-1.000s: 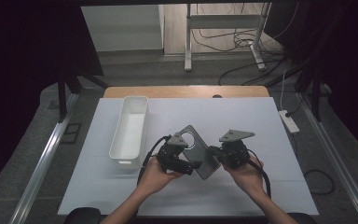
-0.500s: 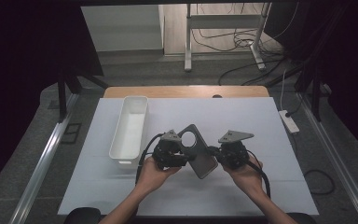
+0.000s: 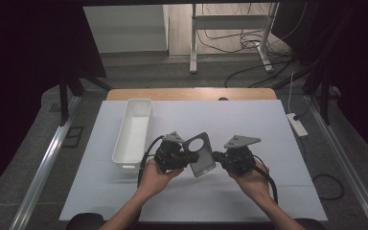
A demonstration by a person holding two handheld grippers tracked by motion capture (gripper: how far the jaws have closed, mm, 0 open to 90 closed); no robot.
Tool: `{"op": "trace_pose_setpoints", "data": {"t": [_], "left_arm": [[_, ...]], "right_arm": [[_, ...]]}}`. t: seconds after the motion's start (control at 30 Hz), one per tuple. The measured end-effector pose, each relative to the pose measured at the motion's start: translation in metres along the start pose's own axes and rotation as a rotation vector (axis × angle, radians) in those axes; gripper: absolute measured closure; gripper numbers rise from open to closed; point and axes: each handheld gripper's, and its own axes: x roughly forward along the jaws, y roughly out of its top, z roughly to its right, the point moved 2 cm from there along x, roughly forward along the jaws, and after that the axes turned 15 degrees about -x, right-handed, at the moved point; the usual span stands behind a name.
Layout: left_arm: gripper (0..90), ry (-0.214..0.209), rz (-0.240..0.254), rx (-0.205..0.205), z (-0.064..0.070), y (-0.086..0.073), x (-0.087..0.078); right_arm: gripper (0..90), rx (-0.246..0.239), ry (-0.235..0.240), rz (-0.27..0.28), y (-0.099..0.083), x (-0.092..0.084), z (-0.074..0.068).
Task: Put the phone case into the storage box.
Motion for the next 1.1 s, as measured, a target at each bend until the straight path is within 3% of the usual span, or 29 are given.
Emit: {"op": "trace_pose_setpoints", "data": {"t": [0.23,0.37,0.5,0.57,0.6,0.8,1.1], "left_arm": [[79.4,0.018,-0.002,0.025,-0.005,0.001,-0.006],[79.4,0.020,0.001,0.038,-0.008,0.003,-0.012],[79.3,0.025,0.004,0.047,-0.010,0.003,-0.015],[79.3,0.026,0.006,0.054,-0.011,0.003,-0.017],[79.4,0.026,0.004,0.060,-0.012,0.004,-0.019],[79.3,0.006,-0.006,0.076,-0.013,0.004,-0.022],[79.3,-0.037,-0.012,0.106,-0.009,0.006,-0.024]], "right_arm": [[63.9,0.012,0.019,0.002,-0.002,-0.003,0.002],[46.5,0.020,0.055,0.017,-0.004,-0.006,0.006],[36.5,0.028,0.097,0.019,-0.006,-0.007,0.008],[31.8,0.029,0.093,0.026,-0.006,-0.008,0.009],[26.8,0.024,0.069,0.032,-0.007,-0.010,0.009],[11.0,0.029,0.063,0.052,-0.009,-0.010,0.008],[5.0,0.026,0.107,0.049,-0.008,-0.007,0.002]]}}
